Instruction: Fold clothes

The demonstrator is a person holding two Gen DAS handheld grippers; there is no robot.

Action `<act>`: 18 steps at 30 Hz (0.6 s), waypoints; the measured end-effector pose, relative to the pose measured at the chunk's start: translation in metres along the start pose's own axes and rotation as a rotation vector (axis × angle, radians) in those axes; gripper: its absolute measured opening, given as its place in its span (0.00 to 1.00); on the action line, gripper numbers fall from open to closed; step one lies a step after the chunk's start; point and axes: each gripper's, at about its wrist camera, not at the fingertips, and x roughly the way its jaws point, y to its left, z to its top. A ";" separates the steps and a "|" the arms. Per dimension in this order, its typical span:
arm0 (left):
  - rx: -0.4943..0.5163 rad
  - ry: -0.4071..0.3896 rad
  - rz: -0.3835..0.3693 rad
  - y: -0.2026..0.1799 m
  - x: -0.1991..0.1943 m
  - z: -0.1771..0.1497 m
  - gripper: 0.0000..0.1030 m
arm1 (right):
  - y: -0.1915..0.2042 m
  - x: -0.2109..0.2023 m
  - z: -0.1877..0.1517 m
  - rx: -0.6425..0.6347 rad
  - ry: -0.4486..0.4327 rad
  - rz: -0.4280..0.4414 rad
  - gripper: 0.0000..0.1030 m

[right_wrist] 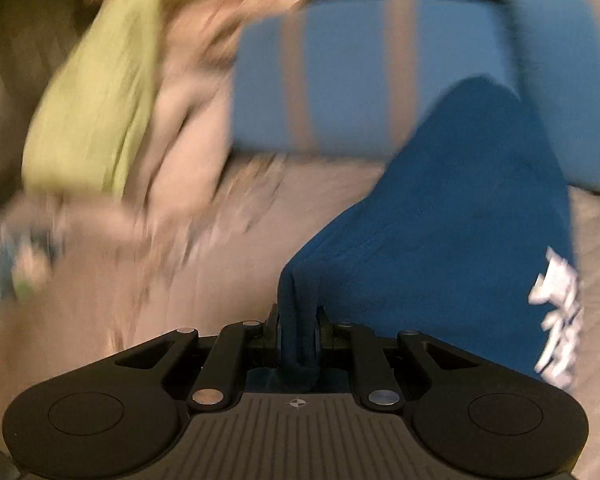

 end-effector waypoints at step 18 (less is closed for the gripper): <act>-0.073 0.055 0.047 0.024 -0.003 0.004 0.77 | 0.040 0.032 -0.032 -0.113 0.078 0.028 0.15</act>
